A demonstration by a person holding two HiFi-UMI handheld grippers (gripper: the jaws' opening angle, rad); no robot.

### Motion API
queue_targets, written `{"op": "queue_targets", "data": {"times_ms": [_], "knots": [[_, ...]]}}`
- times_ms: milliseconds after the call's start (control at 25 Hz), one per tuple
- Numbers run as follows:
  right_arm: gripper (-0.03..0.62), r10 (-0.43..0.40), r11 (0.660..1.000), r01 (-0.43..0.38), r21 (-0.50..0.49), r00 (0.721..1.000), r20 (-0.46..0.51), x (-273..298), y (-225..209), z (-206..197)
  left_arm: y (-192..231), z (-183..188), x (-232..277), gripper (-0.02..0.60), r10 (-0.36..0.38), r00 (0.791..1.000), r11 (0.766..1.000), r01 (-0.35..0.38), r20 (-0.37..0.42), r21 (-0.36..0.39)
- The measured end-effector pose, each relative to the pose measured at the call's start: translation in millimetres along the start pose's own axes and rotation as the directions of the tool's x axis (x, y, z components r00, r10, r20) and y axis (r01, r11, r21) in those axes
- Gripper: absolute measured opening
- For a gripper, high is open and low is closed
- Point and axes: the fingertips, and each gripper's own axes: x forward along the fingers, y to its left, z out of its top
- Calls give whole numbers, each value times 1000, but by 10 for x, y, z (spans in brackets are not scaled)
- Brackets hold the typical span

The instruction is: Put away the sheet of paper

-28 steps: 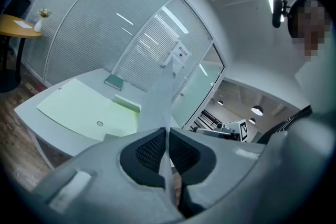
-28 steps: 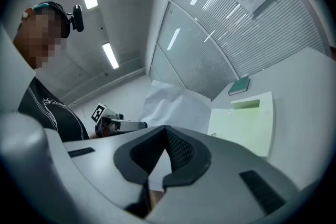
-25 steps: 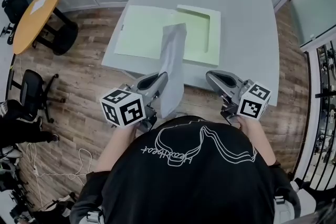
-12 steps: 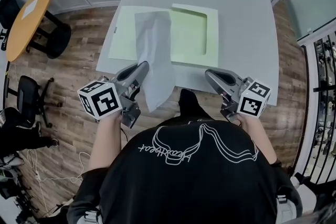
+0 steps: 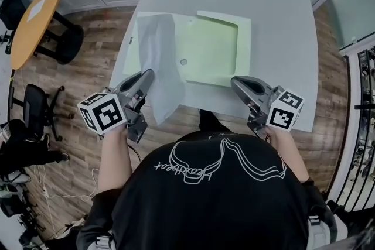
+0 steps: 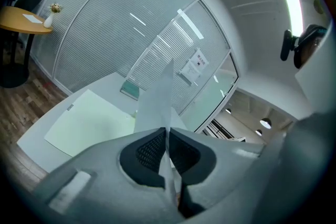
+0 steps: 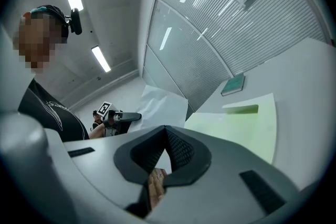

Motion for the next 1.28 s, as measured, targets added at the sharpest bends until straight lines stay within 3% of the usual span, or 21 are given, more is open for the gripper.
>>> {"op": "queue_targets", "data": {"times_ms": [360, 680, 920, 1280], "knots": [[8, -22, 999, 22, 27, 1000, -10, 146, -326, 139, 414, 318, 302, 12, 33, 999, 999, -34, -15, -34], [8, -31, 999, 31, 18, 999, -39, 157, -485, 148, 592, 363, 678, 12, -28, 996, 996, 20, -88, -90], [8, -61, 996, 64, 68, 997, -52, 122, -645, 73, 751, 326, 927, 12, -50, 988, 991, 31, -146, -132], [8, -75, 992, 81, 95, 995, -61, 145, -848, 103, 1214, 226, 1214, 12, 60, 969, 993, -84, -238, -89]]}}
